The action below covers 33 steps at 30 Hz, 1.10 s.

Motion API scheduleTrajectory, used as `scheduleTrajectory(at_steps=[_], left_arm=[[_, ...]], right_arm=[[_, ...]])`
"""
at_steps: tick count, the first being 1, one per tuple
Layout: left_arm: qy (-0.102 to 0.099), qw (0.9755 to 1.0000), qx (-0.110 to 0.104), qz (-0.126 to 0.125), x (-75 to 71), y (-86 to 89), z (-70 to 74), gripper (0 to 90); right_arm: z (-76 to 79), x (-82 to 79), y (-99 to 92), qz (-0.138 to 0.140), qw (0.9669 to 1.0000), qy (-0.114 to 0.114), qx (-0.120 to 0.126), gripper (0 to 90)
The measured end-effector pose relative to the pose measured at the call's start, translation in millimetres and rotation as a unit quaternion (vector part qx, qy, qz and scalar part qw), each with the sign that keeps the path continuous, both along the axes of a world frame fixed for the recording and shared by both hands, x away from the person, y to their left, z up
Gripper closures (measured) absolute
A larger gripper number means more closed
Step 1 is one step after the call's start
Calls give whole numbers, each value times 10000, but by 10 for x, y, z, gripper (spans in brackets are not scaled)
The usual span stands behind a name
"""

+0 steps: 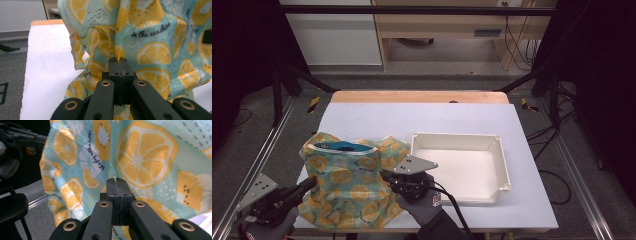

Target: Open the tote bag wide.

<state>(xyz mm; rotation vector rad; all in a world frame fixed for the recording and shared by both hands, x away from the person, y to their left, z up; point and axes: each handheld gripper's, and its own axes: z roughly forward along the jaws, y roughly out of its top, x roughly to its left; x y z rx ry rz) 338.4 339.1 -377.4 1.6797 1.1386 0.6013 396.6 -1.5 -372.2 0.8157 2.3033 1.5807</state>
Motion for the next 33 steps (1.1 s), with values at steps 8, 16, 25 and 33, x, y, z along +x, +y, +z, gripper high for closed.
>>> scheduleTrajectory(at_steps=[8, 16, 25, 33], left_arm=[[21, 10000, 11, -10, 6, -5, -3, 900], [25, 10000, -14, -29, 8, -4, -3, 900], [6, 10000, -21, -35, 4, 3, 2, 900], [3, 10000, -24, -24, 2, 5, 3, 900]], right_arm=[[336, -77, -214, -97, 9976, -511, 460, 667], [489, 73, -213, -248, 9957, -803, 392, 435], [421, 104, -132, -71, 9972, -678, 297, 883], [448, 33, -230, 13, 9971, -669, 357, 900]])
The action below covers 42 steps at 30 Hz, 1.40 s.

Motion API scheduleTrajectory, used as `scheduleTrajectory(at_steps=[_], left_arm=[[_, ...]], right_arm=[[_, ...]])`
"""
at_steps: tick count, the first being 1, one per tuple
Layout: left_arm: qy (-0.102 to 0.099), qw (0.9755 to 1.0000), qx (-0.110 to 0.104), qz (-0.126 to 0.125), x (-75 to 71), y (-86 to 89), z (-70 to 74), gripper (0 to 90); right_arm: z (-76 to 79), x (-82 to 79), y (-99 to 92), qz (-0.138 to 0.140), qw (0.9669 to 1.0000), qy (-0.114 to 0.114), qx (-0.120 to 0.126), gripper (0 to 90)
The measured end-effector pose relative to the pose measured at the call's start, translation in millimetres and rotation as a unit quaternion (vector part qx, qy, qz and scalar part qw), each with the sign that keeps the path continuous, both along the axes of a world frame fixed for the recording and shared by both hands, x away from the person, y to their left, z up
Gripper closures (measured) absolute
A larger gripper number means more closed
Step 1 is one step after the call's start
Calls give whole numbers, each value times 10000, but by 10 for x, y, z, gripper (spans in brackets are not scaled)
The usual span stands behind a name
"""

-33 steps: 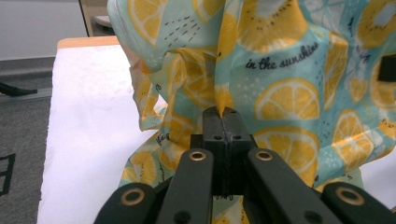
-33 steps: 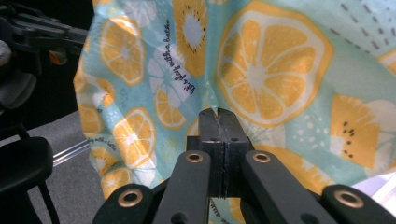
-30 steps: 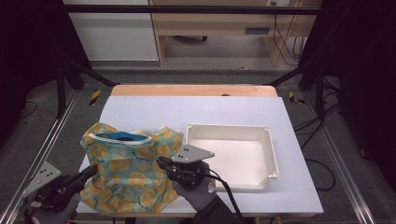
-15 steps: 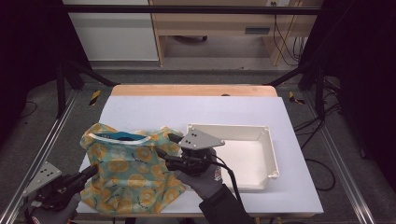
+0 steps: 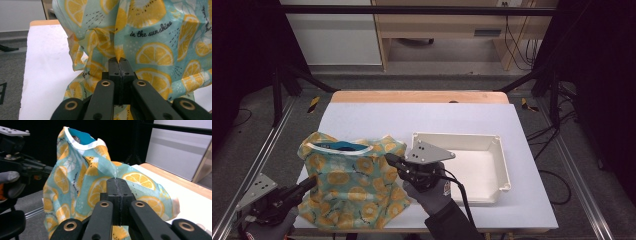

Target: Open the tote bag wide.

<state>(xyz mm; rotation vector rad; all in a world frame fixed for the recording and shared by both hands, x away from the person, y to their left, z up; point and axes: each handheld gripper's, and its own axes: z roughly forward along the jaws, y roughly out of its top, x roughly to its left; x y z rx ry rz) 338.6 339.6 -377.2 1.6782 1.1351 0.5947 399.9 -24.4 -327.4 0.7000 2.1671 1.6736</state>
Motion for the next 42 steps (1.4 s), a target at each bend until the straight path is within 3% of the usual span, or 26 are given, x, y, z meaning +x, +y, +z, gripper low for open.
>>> scheduleTrajectory(at_steps=[6, 14, 19, 20, 27, 30, 32, 35, 36, 38, 42], left_arm=[[26, 10000, 11, 2, 5, -12, -5, 900], [20, 10000, 5, 35, 10, 5, -12, 899], [-240, 9995, -174, 61, -38, 52, 75, 778], [-387, 9988, -294, 91, -76, 81, 150, 747], [-765, 9967, -250, 113, -90, 36, 430, 652], [-800, 9965, -227, 81, -59, -5, 497, 620], [-813, 9965, -190, 35, -40, -32, 523, 632], [-735, 9973, -58, 67, -1, -71, 521, 778], [-735, 9973, -58, 67, -1, -71, 521, 822], [-676, 9977, 20, 77, 17, -85, 503, 885], [-692, 9976, 44, 55, 2, -98, 504, 900]], right_arm=[[-147, -125, -55, 149, 9997, 155, -78, 900], [-306, -98, 15, 167, 9989, 363, -263, 900], [-337, -100, 32, 162, 9987, 381, -303, 900], [-339, -101, 31, 163, 9986, 396, -312, 900], [-341, -107, 47, 178, 9986, 391, -302, 900], [-323, -107, 42, 168, 9988, 363, -267, 900], [-308, -109, 38, 162, 9990, 354, -227, 900], [-278, -120, 18, 122, 9995, 266, -128, 900], [-263, -125, 6, 100, 9996, 230, -89, 826], [-226, -135, -16, 78, 9998, 194, -4, 775], [-171, -144, -25, -30, 10000, 45, 62, 635]])
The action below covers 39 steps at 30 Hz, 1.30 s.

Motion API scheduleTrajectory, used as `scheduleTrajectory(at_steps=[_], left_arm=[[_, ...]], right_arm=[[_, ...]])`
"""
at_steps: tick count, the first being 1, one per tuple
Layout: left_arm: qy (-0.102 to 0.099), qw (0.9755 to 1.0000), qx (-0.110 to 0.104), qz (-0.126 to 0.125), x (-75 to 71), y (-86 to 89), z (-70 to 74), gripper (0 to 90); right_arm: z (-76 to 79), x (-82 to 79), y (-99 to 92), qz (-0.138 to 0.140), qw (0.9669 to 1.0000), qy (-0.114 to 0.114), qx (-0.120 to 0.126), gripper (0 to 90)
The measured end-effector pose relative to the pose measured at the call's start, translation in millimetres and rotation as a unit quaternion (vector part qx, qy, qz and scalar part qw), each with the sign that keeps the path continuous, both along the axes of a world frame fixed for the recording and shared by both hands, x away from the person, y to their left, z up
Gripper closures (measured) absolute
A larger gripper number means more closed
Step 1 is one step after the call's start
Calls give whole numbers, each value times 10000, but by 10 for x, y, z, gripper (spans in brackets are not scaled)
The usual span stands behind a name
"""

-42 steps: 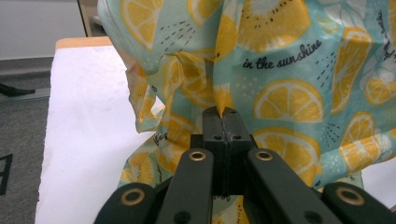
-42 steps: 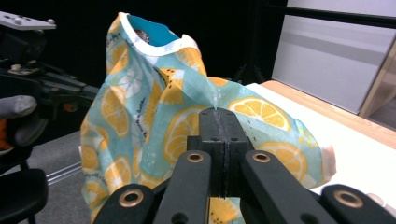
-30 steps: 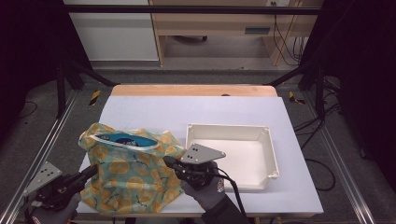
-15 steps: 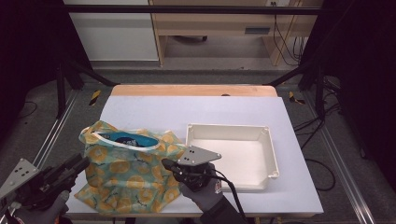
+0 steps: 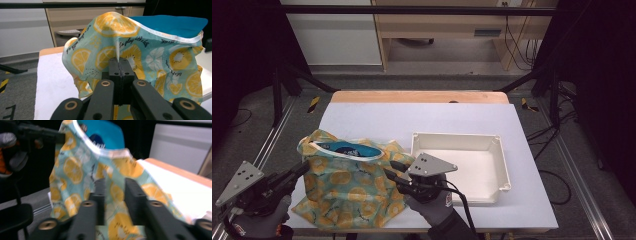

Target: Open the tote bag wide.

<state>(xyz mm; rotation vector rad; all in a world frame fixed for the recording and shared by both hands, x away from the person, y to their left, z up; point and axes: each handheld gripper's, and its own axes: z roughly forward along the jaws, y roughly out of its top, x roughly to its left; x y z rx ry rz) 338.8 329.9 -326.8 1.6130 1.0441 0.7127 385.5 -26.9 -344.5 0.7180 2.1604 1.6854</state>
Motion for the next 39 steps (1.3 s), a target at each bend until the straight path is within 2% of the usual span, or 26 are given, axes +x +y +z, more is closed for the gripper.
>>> scheduleTrajectory(at_steps=[2, 6, 7, 8, 9, 10, 11, 13, 16, 22, 25, 27, 35, 39], left_arm=[[9, 10000, 25, -13, -4, -3, -5, 900], [18, 10000, 12, -47, -6, 5, -16, 900], [23, 10000, 6, -53, -7, 8, -20, 900], [20, 10000, -19, -60, -10, 12, -27, 900], [20, 10000, -19, -60, -10, 12, -27, 900], [26, 10000, -13, -65, -15, 17, -30, 900], [33, 10000, -28, -78, -26, 23, -35, 900], [35, 9999, -48, -95, -37, 25, -40, 900], [36, 9999, -28, -127, -78, 23, -50, 900], [61, 9999, 71, -82, -155, 33, -109, 900], [172, 9998, 14, -68, -128, 54, -177, 900], [268, 9996, 33, -56, -105, 52, -228, 900], [634, 9979, 147, -71, -51, 35, -438, 900], [701, 9973, 182, -85, -50, 26, -487, 900]], right_arm=[[33, 32, 49, -155, 9998, -149, -22, 526], [28, 102, 124, -200, 9996, -159, -141, 517], [17, 131, 153, -202, 9996, -127, -169, 545], [1, 162, 182, -165, 9996, -39, -218, 654], [1, 162, 182, -165, 9996, -39, -218, 654], [-8, 168, 194, -148, 9996, 4, -240, 728], [-19, 146, 200, -94, 9996, 8, -263, 868], [-20, 131, 196, -107, 9996, -2, -270, 899], [-18, 84, 154, -15, 9998, -2, -194, 900], [-56, 25, 133, 103, 9997, 84, -216, 900], [-97, 38, 164, 116, 9995, 138, -258, 900], [-156, 57, 214, 149, 9990, 223, -349, 900], [-280, 58, 264, 188, 9981, 380, -451, 900], [-315, 53, 262, 199, 9979, 424, -455, 900]])
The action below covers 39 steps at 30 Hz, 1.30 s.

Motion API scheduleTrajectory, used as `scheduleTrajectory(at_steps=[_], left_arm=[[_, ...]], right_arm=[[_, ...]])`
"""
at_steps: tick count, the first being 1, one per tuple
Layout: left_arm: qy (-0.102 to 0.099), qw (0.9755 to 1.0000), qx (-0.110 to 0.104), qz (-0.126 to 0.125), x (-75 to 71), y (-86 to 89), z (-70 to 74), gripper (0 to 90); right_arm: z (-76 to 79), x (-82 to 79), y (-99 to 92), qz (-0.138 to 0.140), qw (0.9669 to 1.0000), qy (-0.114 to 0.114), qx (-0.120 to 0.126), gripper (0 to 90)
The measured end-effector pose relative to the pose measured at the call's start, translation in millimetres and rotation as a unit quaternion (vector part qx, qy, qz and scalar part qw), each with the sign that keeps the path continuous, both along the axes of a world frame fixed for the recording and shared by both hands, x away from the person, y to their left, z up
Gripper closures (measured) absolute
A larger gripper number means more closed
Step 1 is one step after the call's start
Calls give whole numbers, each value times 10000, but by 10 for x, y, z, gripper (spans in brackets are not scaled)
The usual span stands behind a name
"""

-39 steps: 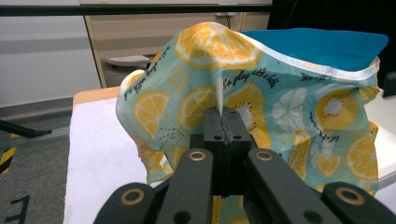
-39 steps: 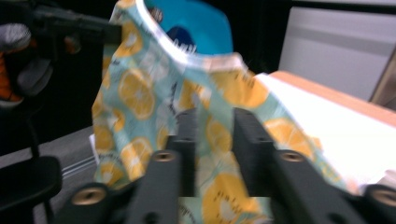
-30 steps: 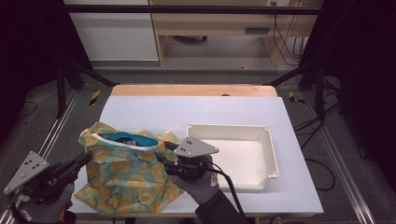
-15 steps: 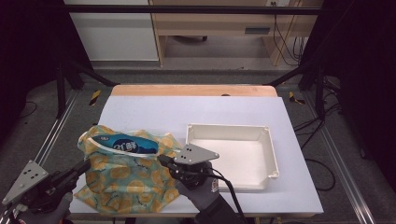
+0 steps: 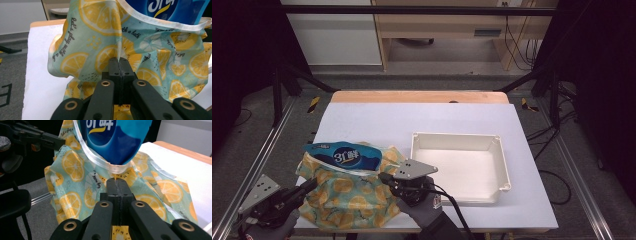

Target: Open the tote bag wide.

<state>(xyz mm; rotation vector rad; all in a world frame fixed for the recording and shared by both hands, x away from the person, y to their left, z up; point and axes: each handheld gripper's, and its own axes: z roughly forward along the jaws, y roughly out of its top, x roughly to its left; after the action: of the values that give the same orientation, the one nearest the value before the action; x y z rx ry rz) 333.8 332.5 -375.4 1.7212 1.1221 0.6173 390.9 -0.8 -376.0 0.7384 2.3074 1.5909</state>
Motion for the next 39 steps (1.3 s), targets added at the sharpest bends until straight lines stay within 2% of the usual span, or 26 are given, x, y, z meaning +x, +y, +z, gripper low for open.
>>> scheduleTrajectory(at_steps=[7, 10, 12, 15, 18, 21, 22, 24, 26, 29, 30, 31, 32, 33, 34, 36, 39], left_arm=[[211, 9998, 54, 8, 21, 1, -131, 900], [240, 9997, 60, 41, 30, 11, -153, 899], [245, 9997, 45, 46, 31, 21, -154, 884], [207, 9998, -42, 52, 33, 33, -138, 801], [69, 9998, -106, 135, 25, 51, -59, 739], [-148, 9994, -180, 259, 5, 89, 89, 649], [-260, 9991, -178, 290, 14, 106, 181, 632], [-271, 9992, -184, 245, 28, 104, 214, 627], [-269, 9995, -22, 165, 73, 61, 257, 614], [-162, 9996, 167, 189, 181, 15, 250, 622], [-97, 9995, 216, 197, 219, 12, 236, 696], [-70, 9995, 248, 188, 236, 12, 225, 696], [-72, 9994, 298, 176, 244, 8, 205, 828], [-64, 9993, 314, 166, 238, 4, 193, 878], [-34, 9990, 405, 161, 206, 4, 152, 897], [9, 9988, 444, 185, 193, 4, 122, 900], [157, 9988, 406, 214, 173, 12, -20, 900]], right_arm=[[-98, -15, 20, 27, 9999, 111, -36, 900], [-132, -19, 36, 35, 9999, 128, -61, 900], [-158, -22, 45, 34, 9999, 150, -72, 900], [-199, -24, 58, 29, 9998, 184, -92, 900], [-195, -24, 61, 39, 9998, 185, -111, 900], [-169, -29, 71, 37, 9998, 151, -101, 900], [-163, -32, 73, 40, 9998, 151, -100, 900], [-159, -33, 75, 44, 9998, 142, -103, 900], [-146, -36, 76, 50, 9999, 125, -91, 900], [-142, -34, 72, 43, 9999, 129, -80, 900], [-142, -33, 70, 36, 9999, 127, -81, 900], [-142, -33, 70, 36, 9999, 127, -81, 900], [-148, -38, 72, 48, 9999, 125, -78, 900], [-152, -40, 74, 54, 9999, 129, -79, 900], [-159, -41, 77, 49, 9999, 135, -88, 900], [-169, -41, 82, 47, 9999, 135, -91, 900], [-210, -47, 102, 35, 9998, 125, -155, 900]])
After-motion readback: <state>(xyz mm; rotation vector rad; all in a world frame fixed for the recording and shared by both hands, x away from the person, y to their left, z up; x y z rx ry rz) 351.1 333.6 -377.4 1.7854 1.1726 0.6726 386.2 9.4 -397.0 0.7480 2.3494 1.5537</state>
